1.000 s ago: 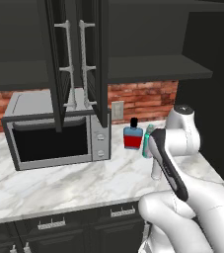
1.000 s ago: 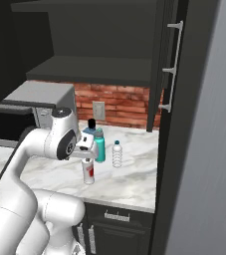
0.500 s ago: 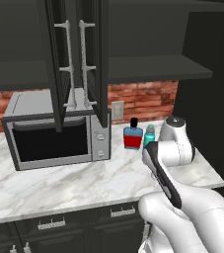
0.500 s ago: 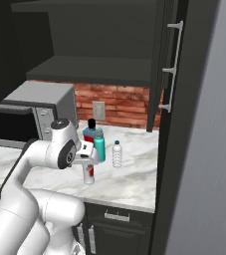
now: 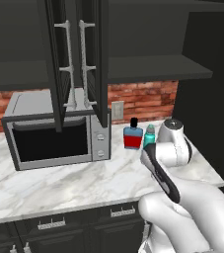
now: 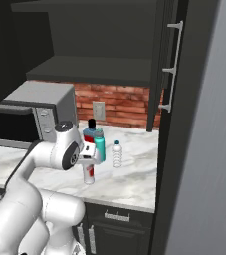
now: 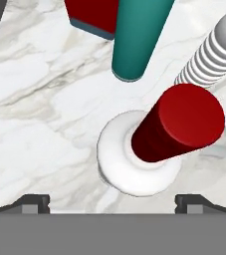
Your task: Sort all alcoholic drinks to one cabinet, and non-alcoholic drinks to the other.
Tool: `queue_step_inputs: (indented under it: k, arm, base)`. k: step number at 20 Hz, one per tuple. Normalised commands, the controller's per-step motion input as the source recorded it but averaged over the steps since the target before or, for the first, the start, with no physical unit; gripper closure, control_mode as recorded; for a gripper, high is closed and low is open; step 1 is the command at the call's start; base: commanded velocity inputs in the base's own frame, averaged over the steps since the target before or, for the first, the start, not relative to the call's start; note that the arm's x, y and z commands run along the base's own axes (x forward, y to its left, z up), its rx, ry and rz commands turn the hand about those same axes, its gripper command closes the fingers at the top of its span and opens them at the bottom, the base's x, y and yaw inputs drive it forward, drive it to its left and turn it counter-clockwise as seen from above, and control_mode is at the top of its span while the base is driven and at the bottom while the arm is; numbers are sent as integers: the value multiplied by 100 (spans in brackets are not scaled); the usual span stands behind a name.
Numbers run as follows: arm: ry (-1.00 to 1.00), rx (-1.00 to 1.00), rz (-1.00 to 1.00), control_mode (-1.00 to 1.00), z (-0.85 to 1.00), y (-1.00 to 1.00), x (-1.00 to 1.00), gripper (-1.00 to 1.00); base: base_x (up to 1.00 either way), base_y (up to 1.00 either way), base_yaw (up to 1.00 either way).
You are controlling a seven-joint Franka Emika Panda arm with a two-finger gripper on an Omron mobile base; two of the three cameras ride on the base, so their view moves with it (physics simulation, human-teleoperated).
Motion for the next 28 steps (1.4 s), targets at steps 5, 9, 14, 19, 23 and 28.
queue_step_inputs:
  k: [5, 9, 14, 19, 23, 28]
  arm:
    - [7, 0, 0, -100, 0, -8, 22, -100]
    - [4, 0, 0, -100, -2, -11, 18, -100]
    - [0, 0, 0, -100, -9, -4, 11, -100]
    - [-6, 0, 0, -100, -26, 0, 1, 100]
    - [-10, 2, 0, -100, -30, 0, 0, 100]
    - [-8, 5, 0, -100, -23, -4, 0, 100]
  base:
    - [0, 0, 0]
    - [0, 0, 0]
    - [0, 0, 0]
    - [0, 0, 0]
    - [0, 0, 0]
    - [0, 0, 0]
